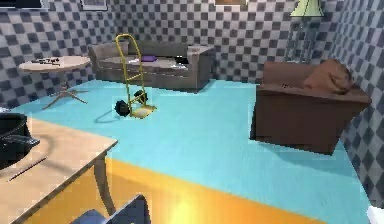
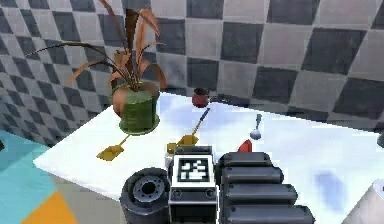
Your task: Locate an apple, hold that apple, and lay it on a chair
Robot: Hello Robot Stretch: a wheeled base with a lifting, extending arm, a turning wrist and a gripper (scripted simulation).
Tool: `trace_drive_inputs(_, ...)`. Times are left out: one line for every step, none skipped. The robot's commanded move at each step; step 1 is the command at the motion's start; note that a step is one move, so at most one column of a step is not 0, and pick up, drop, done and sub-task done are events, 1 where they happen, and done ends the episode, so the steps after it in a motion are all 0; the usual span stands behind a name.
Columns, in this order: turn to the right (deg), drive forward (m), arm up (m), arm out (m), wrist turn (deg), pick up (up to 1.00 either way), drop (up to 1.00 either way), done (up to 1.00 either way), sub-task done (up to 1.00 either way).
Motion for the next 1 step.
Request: trace_drive_inputs(-45.0,0.0,0.0,0.0,0.0,0.0,0.0,0.0,0.0)
